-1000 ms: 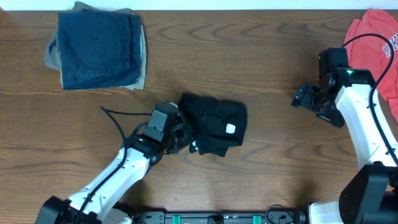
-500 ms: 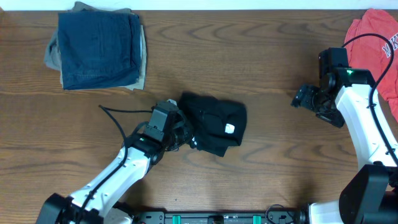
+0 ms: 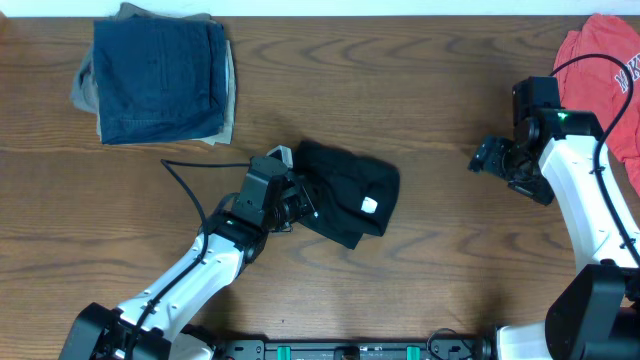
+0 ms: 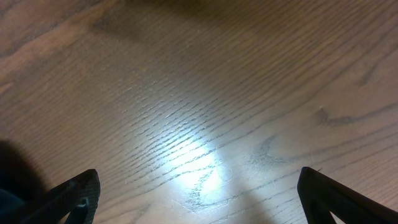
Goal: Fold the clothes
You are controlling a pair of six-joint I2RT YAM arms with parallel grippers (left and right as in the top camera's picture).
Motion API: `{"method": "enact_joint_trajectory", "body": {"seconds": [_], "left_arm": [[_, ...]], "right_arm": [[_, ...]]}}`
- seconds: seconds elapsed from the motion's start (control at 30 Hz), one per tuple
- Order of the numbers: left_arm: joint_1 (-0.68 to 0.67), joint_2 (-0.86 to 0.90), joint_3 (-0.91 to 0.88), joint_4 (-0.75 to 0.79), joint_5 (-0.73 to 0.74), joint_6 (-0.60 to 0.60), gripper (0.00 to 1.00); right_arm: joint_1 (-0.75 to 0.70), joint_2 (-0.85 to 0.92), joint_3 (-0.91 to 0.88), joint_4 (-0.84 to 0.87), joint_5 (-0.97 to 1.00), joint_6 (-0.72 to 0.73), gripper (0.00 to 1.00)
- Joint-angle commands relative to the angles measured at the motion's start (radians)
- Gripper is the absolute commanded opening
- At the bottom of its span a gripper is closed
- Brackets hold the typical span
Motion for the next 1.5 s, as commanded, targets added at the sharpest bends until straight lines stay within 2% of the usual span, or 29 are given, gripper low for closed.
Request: {"method": "enact_joint_trajectory", "body": {"seconds": [0.0,0.37,0.4,0.5,0.7,0.9,1.1,1.23,1.47], "left_arm": [[0.004,0.022,0.014,0.006,0.011,0.040,0.08],[0.004,0.200,0.014,0.095,0.002,0.039,0.09],[0.004,0.203,0.014,0.087,0.002,0.039,0.09],[0.004,0.201,0.014,0.044,0.002,0.039,0.22],[0.005,0.192,0.014,-0.045,0.002,0.039,0.23],[0.005,0.121,0.014,-0.114,0.002,0.039,0.23],[0.005,-0.028,0.014,-0.187,-0.038,0.045,0.24],[0.005,-0.106,0.014,-0.189,-0.052,0.066,0.31],[0.005,-0.145,0.014,-0.190,-0.124,0.066,0.33]], "right_arm": [[-0.003,-0.001,0.004,-0.001,0.018,-0.007,0.99],[-0.003,-0.001,0.004,0.000,0.018,-0.007,0.99],[-0.003,-0.001,0.004,-0.001,0.018,-0.007,0.99],[-0.003,-0.001,0.004,-0.001,0.018,-0.007,0.99],[-0.003,-0.001,0.004,-0.001,0.018,-0.007,0.99],[-0.003,-0.001,0.004,-0.001,0.018,-0.007,0.99],[-0.003,-0.001,0.004,-0.001,0.018,-0.007,0.99],[-0.003,-0.001,0.004,-0.001,0.018,-0.007,0.99],[-0.003,-0.001,0.004,0.000,0.018,-0.007,0.99]]}}
